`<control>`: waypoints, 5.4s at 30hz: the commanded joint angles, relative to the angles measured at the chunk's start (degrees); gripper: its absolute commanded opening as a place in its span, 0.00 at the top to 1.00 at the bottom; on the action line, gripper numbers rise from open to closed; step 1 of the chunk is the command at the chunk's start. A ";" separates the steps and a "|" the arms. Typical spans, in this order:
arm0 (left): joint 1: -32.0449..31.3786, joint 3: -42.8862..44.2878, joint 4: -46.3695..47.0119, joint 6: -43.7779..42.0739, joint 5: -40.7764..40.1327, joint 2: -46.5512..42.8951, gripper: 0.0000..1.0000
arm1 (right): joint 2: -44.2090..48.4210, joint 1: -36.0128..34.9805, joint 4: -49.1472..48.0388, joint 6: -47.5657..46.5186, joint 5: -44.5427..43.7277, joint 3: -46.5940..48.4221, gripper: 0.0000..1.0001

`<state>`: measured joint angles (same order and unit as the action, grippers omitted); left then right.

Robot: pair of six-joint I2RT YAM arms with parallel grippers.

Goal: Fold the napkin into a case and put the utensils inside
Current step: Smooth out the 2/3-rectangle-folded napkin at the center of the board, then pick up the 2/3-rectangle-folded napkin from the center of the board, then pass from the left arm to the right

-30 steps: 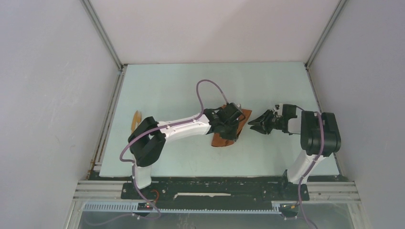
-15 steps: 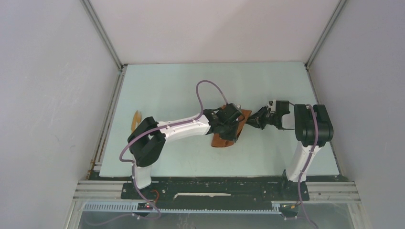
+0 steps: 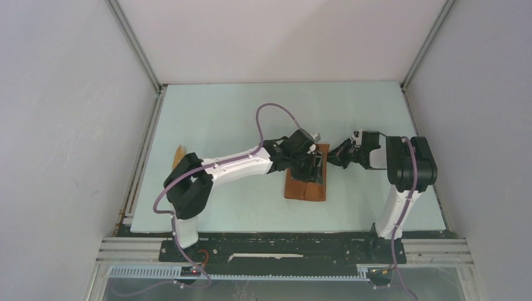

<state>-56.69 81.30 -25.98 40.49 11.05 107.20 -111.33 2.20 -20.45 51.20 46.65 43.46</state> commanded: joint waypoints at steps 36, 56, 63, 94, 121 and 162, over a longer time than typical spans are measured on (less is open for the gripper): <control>16.22 19.73 7.26 3.92 -7.57 25.28 0.99 | 17.52 -5.02 0.45 -4.45 -16.85 -6.03 1.00; 13.43 13.40 10.68 -3.04 -1.26 13.61 0.39 | 9.66 -3.16 2.19 -7.63 -3.31 -1.05 0.98; 9.81 12.92 6.77 -4.27 -1.56 11.25 0.35 | 11.94 -0.67 6.46 -9.08 -2.87 -0.84 0.77; -9.73 36.82 -29.15 2.59 -23.86 30.12 0.33 | 28.10 4.40 24.99 -19.86 -8.70 -11.03 0.37; -1.37 4.47 -9.18 2.32 -12.87 2.73 1.00 | 0.49 -0.49 -14.54 2.05 6.74 -8.74 0.21; 0.52 -3.51 -4.01 3.90 -9.80 -5.35 1.00 | -1.68 -5.28 -1.55 1.84 -3.20 -0.85 0.56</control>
<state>-56.38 78.19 -31.70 43.57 -0.27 104.86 -109.43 -2.04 -22.85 52.51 48.27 41.21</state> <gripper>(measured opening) 0.011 0.452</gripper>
